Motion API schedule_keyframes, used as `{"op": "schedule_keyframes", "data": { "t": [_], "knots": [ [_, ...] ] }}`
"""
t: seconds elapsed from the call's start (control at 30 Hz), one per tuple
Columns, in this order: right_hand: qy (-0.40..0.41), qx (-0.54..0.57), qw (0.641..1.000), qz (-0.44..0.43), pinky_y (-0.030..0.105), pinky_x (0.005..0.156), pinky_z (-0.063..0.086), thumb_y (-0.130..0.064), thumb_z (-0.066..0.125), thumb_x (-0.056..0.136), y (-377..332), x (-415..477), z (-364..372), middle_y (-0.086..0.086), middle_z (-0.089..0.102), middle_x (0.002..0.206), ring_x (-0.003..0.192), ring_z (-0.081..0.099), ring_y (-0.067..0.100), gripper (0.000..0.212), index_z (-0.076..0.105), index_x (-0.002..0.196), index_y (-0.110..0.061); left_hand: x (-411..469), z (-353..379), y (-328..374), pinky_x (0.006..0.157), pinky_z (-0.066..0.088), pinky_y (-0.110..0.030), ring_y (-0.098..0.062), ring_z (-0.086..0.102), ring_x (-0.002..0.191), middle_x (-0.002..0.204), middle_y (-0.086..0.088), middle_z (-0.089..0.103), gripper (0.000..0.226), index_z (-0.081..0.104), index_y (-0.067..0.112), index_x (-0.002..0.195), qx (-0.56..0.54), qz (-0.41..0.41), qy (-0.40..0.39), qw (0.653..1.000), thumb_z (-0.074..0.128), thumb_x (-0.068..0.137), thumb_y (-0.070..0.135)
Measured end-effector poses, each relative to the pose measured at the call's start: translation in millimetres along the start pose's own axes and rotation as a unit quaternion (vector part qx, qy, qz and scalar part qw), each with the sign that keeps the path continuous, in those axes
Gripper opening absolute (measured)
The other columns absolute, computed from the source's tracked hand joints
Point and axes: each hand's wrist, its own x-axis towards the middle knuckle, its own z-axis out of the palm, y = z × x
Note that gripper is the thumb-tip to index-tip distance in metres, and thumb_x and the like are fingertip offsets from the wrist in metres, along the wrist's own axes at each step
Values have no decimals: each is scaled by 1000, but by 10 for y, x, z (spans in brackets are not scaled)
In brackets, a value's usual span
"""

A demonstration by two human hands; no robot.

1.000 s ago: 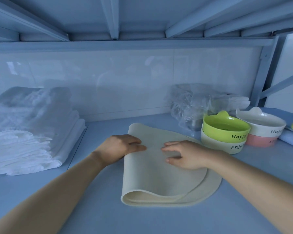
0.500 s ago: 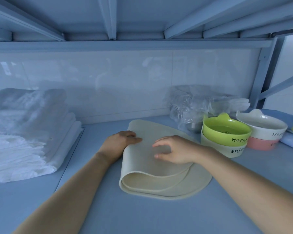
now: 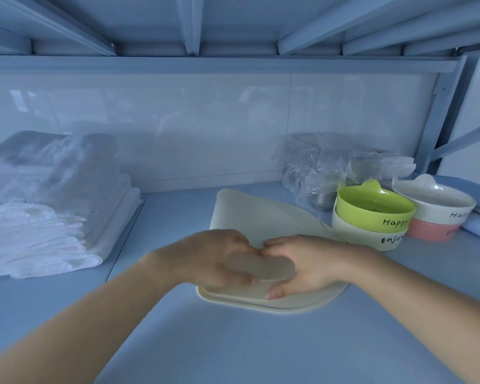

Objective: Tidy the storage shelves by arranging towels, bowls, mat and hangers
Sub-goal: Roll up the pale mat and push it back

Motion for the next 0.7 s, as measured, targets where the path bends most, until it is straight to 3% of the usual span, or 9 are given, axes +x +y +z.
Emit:
{"op": "schedule_keyframes", "data": {
  "t": [0.1, 0.17, 0.27, 0.33, 0.4, 0.57, 0.7],
  "knots": [
    [83, 16, 996, 21, 21, 110, 26, -65, 60, 75, 45, -82, 152, -14, 34, 149, 135, 32, 4, 72, 43, 137, -33, -122, 190, -18, 98, 29, -17, 4, 33, 126, 140, 24, 32, 53, 42, 47, 131, 78, -28, 60, 995, 52, 81, 62],
    [139, 12, 990, 16, 20, 108, 30, -59, 63, 76, 66, -80, 179, -13, 44, 142, 130, 40, 4, 65, 51, 132, -29, -157, 260, -11, 97, 37, -20, 1, 37, 126, 140, 21, 36, 46, 45, 46, 129, 87, -18, 114, 990, 51, 84, 55],
    [170, -3, 985, 0, 22, 103, 37, -55, 64, 76, 46, -91, 192, -17, 56, 131, 121, 49, 3, 55, 59, 124, -28, -220, 263, 31, 72, 54, -27, -10, 60, 105, 121, 11, 60, 32, 62, 35, 116, 135, 38, 170, 975, 57, 85, 44],
    [179, -11, 984, -13, 23, 99, 41, -50, 63, 77, 31, -136, 193, -19, 59, 126, 117, 52, 2, 47, 62, 119, -29, -259, 256, 45, 48, 52, -23, -12, 66, 79, 95, 11, 69, 25, 70, 29, 100, 173, 75, 218, 958, 50, 87, 39],
    [183, -12, 983, -20, 26, 94, 45, -42, 64, 76, 13, -172, 173, -18, 62, 120, 111, 56, 3, 41, 64, 115, -28, -278, 269, 59, 42, 49, -23, -14, 67, 71, 87, 11, 71, 33, 70, 25, 96, 158, 82, 251, 952, 40, 90, 37],
    [207, -38, 977, -19, 31, 80, 49, -22, 55, 82, -12, -176, 128, -11, 70, 103, 95, 62, 12, 26, 69, 103, -28, -298, 263, 43, 41, 47, -25, -21, 64, 62, 82, 6, 71, 37, 69, 19, 97, 148, 75, 247, 955, 36, 92, 33],
    [203, -73, 976, -32, 29, 65, 48, -24, 54, 78, -78, -235, 75, -5, 69, 80, 73, 61, 16, 21, 71, 89, -27, -344, 197, 12, 44, 47, -28, -21, 61, 62, 80, 6, 69, 32, 68, 19, 96, 137, 116, 211, 961, 39, 92, 31]
  ]
}}
